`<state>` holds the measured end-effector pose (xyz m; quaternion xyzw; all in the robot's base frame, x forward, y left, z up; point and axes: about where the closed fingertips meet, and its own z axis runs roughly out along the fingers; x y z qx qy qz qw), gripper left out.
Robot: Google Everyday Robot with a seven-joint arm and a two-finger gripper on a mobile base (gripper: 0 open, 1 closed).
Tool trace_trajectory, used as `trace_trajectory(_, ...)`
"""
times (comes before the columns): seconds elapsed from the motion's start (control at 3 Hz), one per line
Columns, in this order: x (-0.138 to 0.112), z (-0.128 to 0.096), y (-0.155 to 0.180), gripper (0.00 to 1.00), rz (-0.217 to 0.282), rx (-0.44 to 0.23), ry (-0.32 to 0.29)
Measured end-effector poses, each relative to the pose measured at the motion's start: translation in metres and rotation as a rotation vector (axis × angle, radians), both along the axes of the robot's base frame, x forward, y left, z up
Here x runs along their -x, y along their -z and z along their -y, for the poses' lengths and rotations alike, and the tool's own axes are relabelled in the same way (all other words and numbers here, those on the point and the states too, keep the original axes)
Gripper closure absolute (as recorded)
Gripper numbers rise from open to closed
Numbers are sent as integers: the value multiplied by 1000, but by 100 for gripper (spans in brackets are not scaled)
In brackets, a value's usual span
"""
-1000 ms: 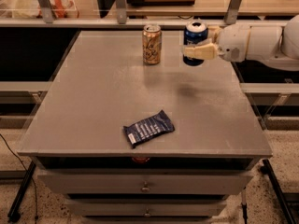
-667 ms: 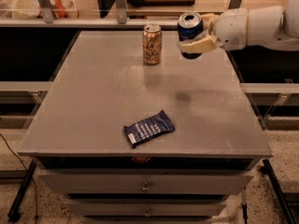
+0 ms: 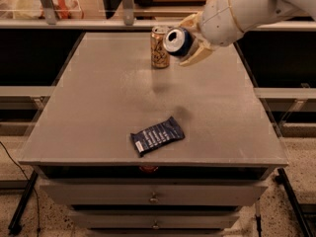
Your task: Knock pepsi can over
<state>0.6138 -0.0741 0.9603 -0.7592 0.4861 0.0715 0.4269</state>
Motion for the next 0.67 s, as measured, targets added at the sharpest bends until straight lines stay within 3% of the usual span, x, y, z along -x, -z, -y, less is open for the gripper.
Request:
trace_trajectory(0.33, 7, -25, 22, 100, 77, 242, -50)
trace_trajectory(0.67, 6, -38, 50, 100, 121, 448, -88)
